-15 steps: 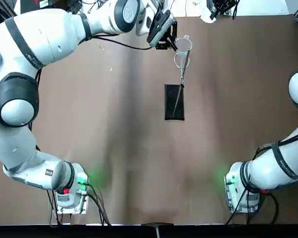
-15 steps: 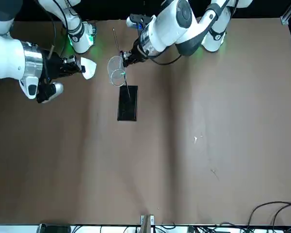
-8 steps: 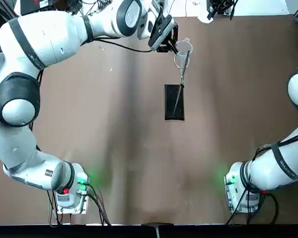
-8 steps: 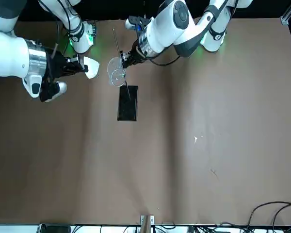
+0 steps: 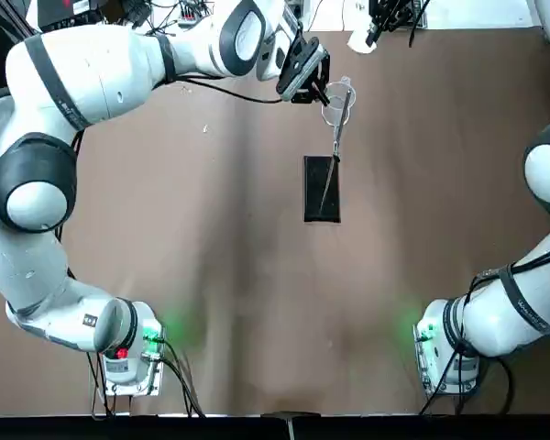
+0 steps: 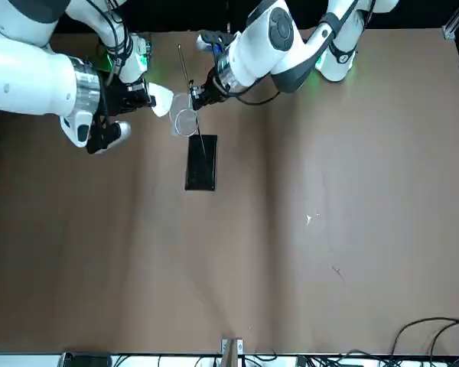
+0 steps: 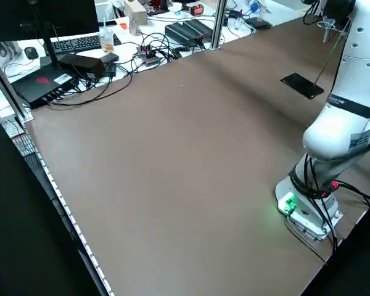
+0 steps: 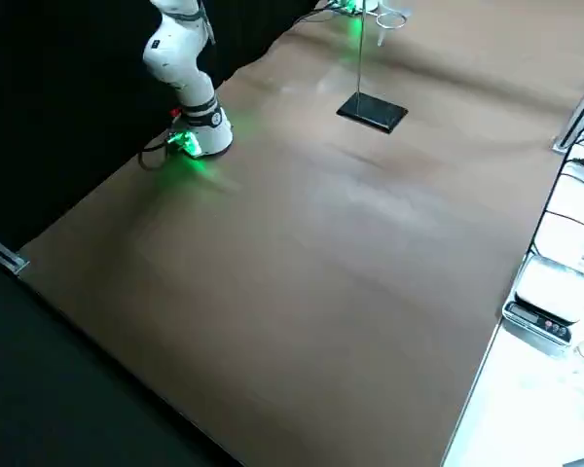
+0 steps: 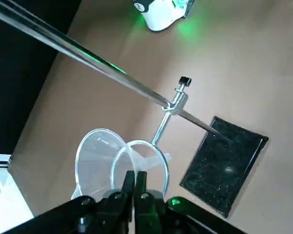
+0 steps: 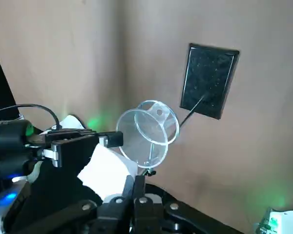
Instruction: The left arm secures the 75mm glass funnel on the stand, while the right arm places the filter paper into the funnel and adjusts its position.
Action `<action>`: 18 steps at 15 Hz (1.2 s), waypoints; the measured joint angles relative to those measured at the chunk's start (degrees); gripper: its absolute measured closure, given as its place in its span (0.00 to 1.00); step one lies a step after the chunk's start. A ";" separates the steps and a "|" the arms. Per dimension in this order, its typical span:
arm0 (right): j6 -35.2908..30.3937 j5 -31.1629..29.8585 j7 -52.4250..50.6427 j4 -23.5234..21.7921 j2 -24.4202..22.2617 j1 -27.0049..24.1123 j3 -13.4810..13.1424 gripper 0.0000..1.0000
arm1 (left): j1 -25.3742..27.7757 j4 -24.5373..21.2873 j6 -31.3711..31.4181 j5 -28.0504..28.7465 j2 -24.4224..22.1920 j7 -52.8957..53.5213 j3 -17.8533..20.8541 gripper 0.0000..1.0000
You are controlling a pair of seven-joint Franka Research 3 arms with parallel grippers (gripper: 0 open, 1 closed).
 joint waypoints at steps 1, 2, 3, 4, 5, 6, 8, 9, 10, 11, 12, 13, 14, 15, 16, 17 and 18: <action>0.38 -0.22 0.03 -0.18 0.13 0.14 0.00 0.99 | 0.00 -0.10 0.08 0.36 0.02 0.00 0.02 0.96; 0.64 -0.43 0.03 -0.53 0.29 0.29 -0.01 0.99 | 0.00 -0.19 0.12 0.50 0.05 0.00 0.05 0.96; 0.82 -0.69 0.03 -0.86 0.51 0.50 -0.01 0.99 | 0.00 -0.26 0.17 0.53 0.08 0.00 0.07 0.96; 0.97 -0.90 0.03 -1.13 0.76 0.70 -0.01 0.99 | 0.00 -0.32 0.24 0.54 0.11 -0.01 0.08 0.96; 1.07 -1.03 0.03 -1.27 1.04 0.87 -0.01 0.99 | 0.00 -0.47 0.42 0.58 0.13 0.00 0.09 0.96; 1.10 -1.07 0.03 -1.27 1.30 1.02 -0.01 0.99 | 0.00 -0.71 0.81 0.59 0.15 -0.01 0.09 0.96; 1.11 -1.38 0.03 -1.27 1.64 1.34 -0.01 0.99 | 0.00 -1.31 1.46 0.60 0.18 0.00 0.09 0.96; 1.11 -1.51 0.03 -1.27 1.73 1.45 -0.01 0.99 | -0.02 -1.54 1.66 0.60 0.19 0.00 0.09 0.96; 1.11 -1.59 0.03 -1.27 1.75 1.52 -0.01 0.99 | -0.06 -1.65 1.77 0.60 0.19 0.00 0.09 0.96; 1.11 -1.64 0.03 -1.27 1.75 1.55 -0.01 0.99 | -0.15 -1.70 1.81 0.60 0.19 0.00 0.09 0.96; 1.11 -1.67 0.03 -1.27 1.75 1.56 -0.01 0.99 | -0.28 -1.75 1.85 0.60 0.20 0.00 0.09 0.95; 1.11 -1.70 0.03 -1.27 1.75 1.56 -0.01 0.99 | -0.41 -1.80 1.97 0.60 0.22 0.00 0.09 0.95; 1.11 -1.73 0.03 -1.27 1.75 1.56 -0.01 0.99 | -0.50 -1.88 2.24 0.60 0.26 -0.01 0.09 0.95; 1.11 -1.76 0.03 -1.27 1.75 1.56 -0.01 0.99 | -0.55 -2.01 2.51 0.60 0.31 0.00 0.09 0.95; 1.11 -1.79 0.03 -1.27 1.76 1.56 -0.01 0.99 | -0.57 -2.17 2.87 0.60 0.36 -0.01 0.09 0.95; 1.11 -1.83 0.03 -1.28 1.78 1.56 -0.02 0.99 | -0.60 -2.31 3.12 0.60 0.41 0.00 0.09 0.95; 1.11 -1.86 0.03 -1.30 1.82 1.56 -0.02 0.99 | -0.67 -2.49 3.34 0.60 0.47 -0.01 0.09 0.93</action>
